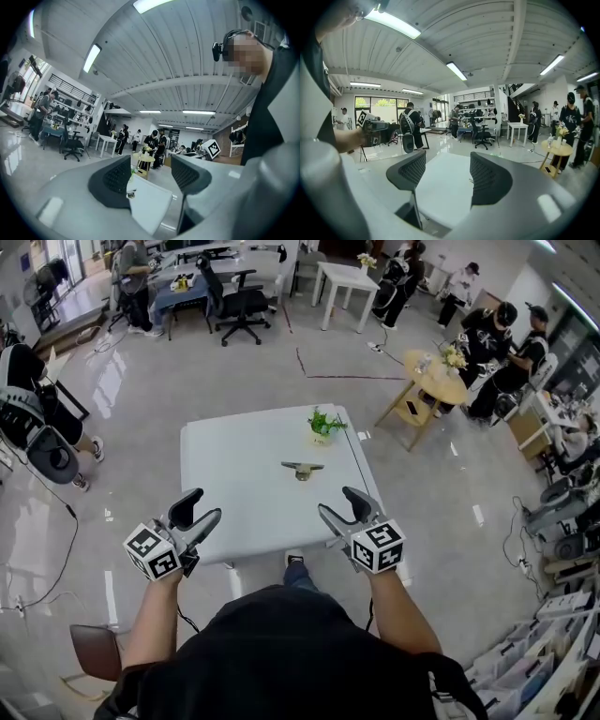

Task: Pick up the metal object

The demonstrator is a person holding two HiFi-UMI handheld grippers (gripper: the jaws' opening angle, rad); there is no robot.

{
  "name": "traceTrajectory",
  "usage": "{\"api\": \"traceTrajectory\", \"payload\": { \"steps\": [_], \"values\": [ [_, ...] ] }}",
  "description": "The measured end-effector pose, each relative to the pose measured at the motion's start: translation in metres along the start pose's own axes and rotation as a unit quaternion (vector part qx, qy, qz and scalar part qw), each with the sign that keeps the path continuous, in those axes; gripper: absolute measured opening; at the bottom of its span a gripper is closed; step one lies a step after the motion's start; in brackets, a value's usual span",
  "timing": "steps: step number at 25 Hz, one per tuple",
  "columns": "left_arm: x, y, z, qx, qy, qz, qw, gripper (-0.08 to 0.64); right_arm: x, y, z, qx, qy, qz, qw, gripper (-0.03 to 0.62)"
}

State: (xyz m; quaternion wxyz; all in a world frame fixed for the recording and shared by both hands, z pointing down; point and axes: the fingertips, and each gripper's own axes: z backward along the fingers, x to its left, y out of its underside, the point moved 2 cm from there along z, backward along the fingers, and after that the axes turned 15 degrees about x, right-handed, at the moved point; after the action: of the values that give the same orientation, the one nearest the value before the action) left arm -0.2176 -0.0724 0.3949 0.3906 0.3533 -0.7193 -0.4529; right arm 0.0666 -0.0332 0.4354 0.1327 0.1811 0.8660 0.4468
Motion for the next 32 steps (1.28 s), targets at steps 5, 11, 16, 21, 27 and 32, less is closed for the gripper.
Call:
{"api": "traceTrajectory", "payload": {
  "steps": [5,11,16,21,27,32],
  "values": [
    [0.004,-0.004,-0.017,0.010,0.001,0.000,1.0000,0.255,-0.016,-0.005,-0.007,-0.002,-0.002,-0.001,1.000,0.325],
    [0.014,-0.005,-0.038,0.014,0.005,0.001,0.9999,0.255,-0.034,-0.004,-0.021,0.006,-0.008,-0.003,1.000,0.327],
    [0.021,-0.006,-0.061,0.023,0.005,0.010,0.9997,0.255,-0.056,-0.004,-0.032,0.013,-0.010,-0.010,1.000,0.327],
    [0.033,-0.005,-0.084,0.034,0.004,0.023,0.9991,0.256,-0.079,-0.001,-0.050,0.025,-0.012,-0.017,0.999,0.327],
    [0.049,-0.001,-0.107,0.038,0.005,0.030,0.9988,0.256,-0.102,0.003,-0.076,0.046,-0.019,-0.022,0.999,0.327],
    [0.059,0.000,-0.124,0.054,0.002,0.045,0.9975,0.256,-0.114,0.006,-0.099,0.065,-0.029,-0.022,0.997,0.327]
  ]
}}
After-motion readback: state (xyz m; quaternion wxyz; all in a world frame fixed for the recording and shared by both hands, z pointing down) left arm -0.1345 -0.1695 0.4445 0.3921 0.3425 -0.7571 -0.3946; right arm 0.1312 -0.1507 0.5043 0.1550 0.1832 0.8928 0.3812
